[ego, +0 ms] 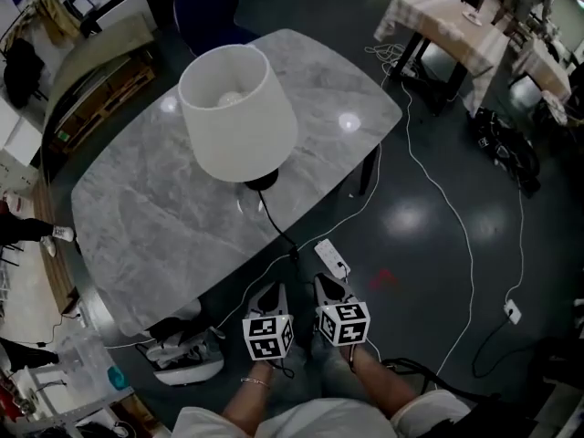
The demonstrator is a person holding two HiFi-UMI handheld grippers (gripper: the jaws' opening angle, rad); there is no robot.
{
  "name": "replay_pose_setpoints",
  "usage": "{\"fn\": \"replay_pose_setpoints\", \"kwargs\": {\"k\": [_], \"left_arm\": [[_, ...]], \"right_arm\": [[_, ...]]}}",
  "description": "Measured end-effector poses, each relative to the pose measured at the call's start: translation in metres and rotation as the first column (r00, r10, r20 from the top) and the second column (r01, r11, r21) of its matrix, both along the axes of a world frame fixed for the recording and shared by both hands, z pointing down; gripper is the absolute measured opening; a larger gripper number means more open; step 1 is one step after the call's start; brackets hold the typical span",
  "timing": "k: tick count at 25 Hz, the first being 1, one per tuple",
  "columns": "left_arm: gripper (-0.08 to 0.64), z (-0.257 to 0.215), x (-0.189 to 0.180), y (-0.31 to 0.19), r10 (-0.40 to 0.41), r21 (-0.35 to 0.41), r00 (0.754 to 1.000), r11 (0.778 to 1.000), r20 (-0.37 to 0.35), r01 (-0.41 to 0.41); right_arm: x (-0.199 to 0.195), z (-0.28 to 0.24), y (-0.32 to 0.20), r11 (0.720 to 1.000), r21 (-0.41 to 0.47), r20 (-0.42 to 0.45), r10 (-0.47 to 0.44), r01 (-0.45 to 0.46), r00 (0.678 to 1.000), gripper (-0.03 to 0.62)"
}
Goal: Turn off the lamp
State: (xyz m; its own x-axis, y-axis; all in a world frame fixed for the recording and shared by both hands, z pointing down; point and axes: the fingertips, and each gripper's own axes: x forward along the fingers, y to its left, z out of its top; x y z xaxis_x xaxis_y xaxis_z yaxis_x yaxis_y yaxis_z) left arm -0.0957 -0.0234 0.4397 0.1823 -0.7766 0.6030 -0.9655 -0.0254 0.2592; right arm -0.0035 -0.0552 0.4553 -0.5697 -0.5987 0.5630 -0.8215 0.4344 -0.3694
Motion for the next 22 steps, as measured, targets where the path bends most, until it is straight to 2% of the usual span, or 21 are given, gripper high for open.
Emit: {"fn": "replay_pose_setpoints", "kwargs": {"k": [5,14,18,22], "left_arm": [[0.008,-0.05,0.009,0.0,-0.017,0.061,1.0,0.998,-0.001,0.017],[0.008,-0.144,-0.01,0.001,-0.061,0.208,0.998,0.976,-0.001,0.06],[0.008,-0.169,-0.021,-0.005,-0.072,0.256,0.997,0.964,-0.01,0.072],[0.008,-0.177,-0.032,-0.006,-0.086,0.271,0.996,0.959,-0.004,0.084]], "right_arm": [[0.013,-0.064,0.0,0.999,0.044,0.024,0.007,-0.008,1.0,0.011],[-0.005,-0.149,0.007,0.986,0.164,0.019,-0.046,0.042,0.999,0.005],[-0.016,-0.166,0.004,0.977,0.202,0.003,-0.063,0.061,0.998,0.003],[-0.023,-0.172,0.003,0.973,0.218,-0.026,-0.074,0.078,0.997,0.003]]}}
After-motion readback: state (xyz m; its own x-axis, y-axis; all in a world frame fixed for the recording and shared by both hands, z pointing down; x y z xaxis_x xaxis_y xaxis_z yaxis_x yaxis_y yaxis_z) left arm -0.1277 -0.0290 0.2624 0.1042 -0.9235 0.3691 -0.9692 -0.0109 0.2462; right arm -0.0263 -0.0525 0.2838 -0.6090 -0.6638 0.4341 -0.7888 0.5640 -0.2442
